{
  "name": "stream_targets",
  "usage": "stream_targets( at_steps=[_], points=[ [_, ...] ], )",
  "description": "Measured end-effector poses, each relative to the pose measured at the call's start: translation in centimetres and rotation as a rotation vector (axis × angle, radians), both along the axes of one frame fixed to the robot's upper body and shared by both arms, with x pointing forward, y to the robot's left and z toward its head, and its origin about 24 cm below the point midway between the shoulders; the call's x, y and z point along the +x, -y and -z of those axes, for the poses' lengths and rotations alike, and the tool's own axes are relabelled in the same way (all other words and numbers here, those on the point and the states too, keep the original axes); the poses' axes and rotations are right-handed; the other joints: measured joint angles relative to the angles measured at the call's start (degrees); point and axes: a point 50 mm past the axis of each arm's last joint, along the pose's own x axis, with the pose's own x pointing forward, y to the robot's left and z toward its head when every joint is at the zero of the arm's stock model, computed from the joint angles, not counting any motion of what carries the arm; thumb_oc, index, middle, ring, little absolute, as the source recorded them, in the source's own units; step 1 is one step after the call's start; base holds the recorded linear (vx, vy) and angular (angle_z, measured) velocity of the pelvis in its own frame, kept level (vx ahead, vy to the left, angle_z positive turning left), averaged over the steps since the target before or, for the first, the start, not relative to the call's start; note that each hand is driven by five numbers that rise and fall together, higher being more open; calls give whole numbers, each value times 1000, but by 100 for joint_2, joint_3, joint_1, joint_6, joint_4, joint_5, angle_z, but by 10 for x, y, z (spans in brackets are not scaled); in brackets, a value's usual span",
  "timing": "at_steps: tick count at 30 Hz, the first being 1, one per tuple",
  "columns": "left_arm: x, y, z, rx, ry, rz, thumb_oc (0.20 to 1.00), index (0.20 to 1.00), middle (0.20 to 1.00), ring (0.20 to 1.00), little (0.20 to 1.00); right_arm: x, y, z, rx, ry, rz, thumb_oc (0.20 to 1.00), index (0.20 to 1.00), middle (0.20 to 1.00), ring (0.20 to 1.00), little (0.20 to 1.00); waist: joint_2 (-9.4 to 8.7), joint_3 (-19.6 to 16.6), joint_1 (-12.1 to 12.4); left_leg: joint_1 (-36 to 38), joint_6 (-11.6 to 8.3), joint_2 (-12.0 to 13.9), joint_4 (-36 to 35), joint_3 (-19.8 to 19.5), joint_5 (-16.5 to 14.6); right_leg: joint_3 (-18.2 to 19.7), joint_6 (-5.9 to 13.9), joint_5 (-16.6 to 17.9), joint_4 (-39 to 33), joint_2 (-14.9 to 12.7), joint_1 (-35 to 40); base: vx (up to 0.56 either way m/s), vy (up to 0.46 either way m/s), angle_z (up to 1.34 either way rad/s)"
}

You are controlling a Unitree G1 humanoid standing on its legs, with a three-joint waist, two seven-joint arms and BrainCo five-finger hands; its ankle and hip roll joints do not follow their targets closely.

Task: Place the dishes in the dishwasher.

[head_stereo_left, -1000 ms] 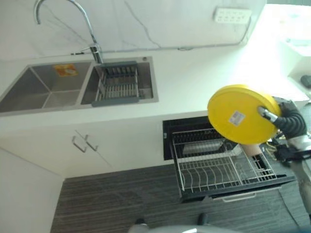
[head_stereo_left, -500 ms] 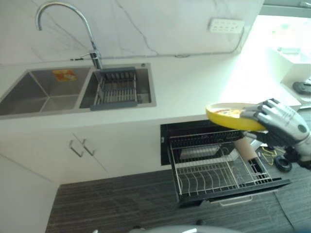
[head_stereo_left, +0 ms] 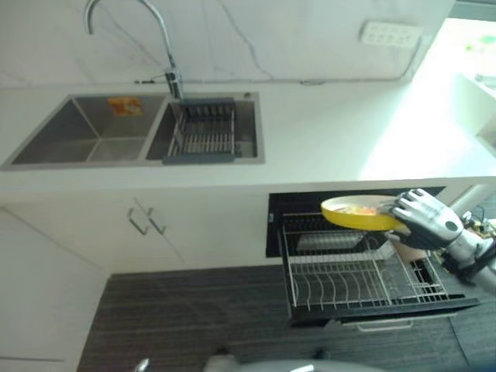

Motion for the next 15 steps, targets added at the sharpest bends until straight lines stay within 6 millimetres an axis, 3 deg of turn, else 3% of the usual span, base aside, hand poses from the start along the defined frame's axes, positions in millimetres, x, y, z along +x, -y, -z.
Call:
stream_targets(
  at_steps=[2, 4, 5, 10, 12, 15],
  points=[
    [24, -6, -8, 23, 64, 54, 1000, 1000, 1000, 1000, 1000, 9, -5, -10, -3, 65, -17, 200, 200, 200, 200, 200, -15, 532, 54, -546, 4, 46, 617, -41, -158, 134, -141, -248, 746, -113, -601, -267, 23, -5],
    [35, -3, -9, 11, 96, 61, 1000, 1000, 1000, 1000, 1000, 17, -7, -19, -7, 120, -33, 200, 200, 200, 200, 200, 54, 935, 72, -904, 43, 69, 990, -46, -229, 184, -161, -344, 1099, -198, -953, -235, -17, -7],
    [35, -3, -9, 5, 105, 56, 1000, 1000, 1000, 1000, 1000, 21, -8, -19, -18, 137, -38, 200, 200, 200, 200, 200, 69, 1096, 79, -1085, 110, 56, 1188, -47, -302, 231, -266, -460, 1327, -261, -1169, -218, -7, 1],
    [34, 1, -7, -27, 114, 57, 1000, 1000, 1000, 1000, 1000, 30, 2, -18, -50, 138, 10, 200, 200, 200, 200, 200, 281, 1420, 110, -1735, 282, 17, 1875, -40, -551, 344, -281, -486, 1725, -398, -1712, -137, 48, -6],
    [40, 0, -10, -16, 130, 95, 1000, 1000, 1000, 1000, 1000, 32, 2, -18, -58, 136, 9, 200, 200, 200, 200, 200, 307, 1456, 108, -1876, 230, -100, 2135, -4, -666, 428, -268, -564, 2151, -620, -1967, -84, 53, 1],
    [53, 6, -14, -20, 169, 159, 1000, 1000, 1000, 1000, 1000, 42, -4, -33, -84, 189, -24, 200, 200, 200, 200, 200, 433, 1475, 113, -2150, 287, -107, 2404, -13, -773, 482, -264, -580, 2336, -663, -2254, -78, 31, -11]
  ],
)
